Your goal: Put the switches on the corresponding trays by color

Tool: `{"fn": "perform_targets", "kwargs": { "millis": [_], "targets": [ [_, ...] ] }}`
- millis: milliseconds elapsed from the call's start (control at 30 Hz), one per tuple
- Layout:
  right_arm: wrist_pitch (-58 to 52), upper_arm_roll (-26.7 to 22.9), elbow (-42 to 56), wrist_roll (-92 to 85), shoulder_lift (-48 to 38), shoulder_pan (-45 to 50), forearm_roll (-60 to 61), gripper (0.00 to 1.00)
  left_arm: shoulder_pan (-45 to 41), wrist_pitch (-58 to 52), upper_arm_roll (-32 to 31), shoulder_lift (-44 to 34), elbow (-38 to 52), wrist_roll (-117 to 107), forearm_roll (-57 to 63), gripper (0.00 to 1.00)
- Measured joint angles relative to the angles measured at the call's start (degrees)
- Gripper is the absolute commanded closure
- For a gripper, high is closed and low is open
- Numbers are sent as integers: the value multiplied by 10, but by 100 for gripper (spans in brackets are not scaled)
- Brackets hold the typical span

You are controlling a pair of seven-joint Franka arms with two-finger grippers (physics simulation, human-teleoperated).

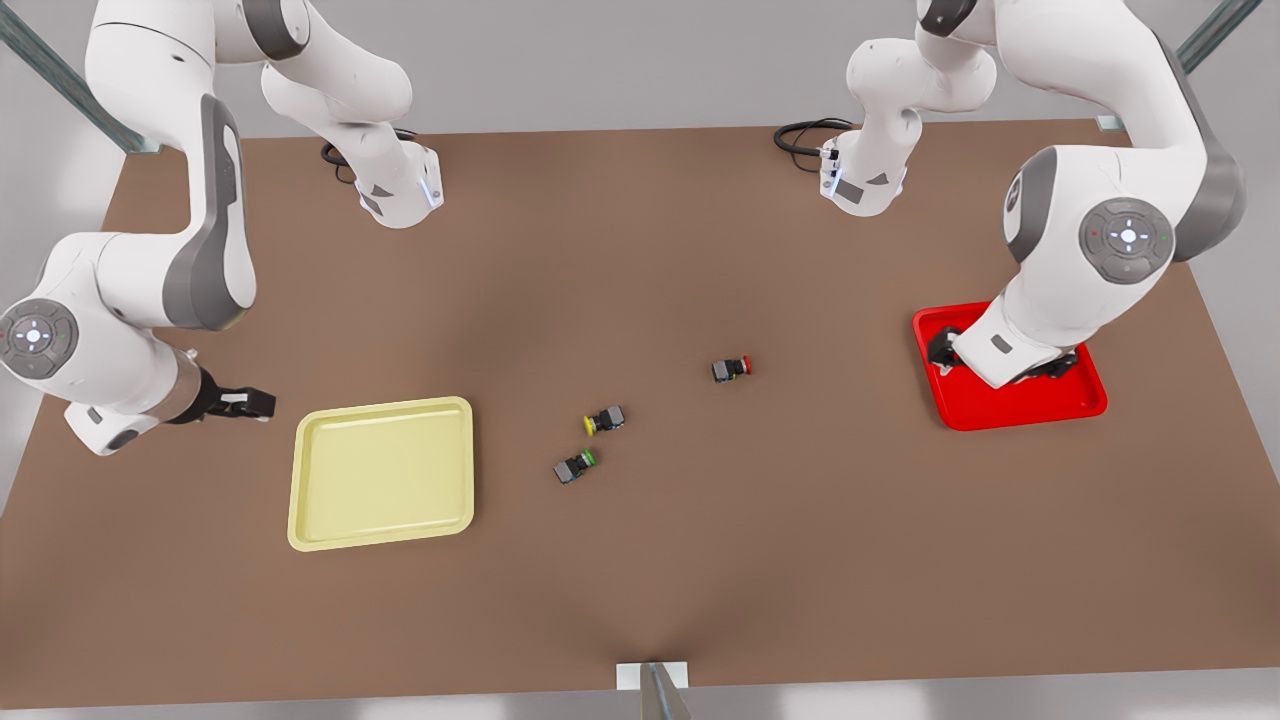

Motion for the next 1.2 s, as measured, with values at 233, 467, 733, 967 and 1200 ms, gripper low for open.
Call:
{"fn": "perform_targets", "kwargs": {
  "millis": [233,467,733,967,1200],
  "targets": [
    [31,160,-8,-33,26,122,8,0,-68,146,-1,32,-138,-767,-74,0],
    [162,176,60,-337,146,241,3,0,-168,345,-2,13,-326,-1121,-132,0],
    [234,181,106,-691,260,277,10,0,-233,401,-2,45,-371,-1245,-142,0],
    [225,174,99,-679,285,279,10,0,-244,508,-1,73,-433,-1278,-143,0],
    [170,136,117,-649,319,330,-19,0,-261,572,1,101,-453,-1318,-142,0]
  ]
}}
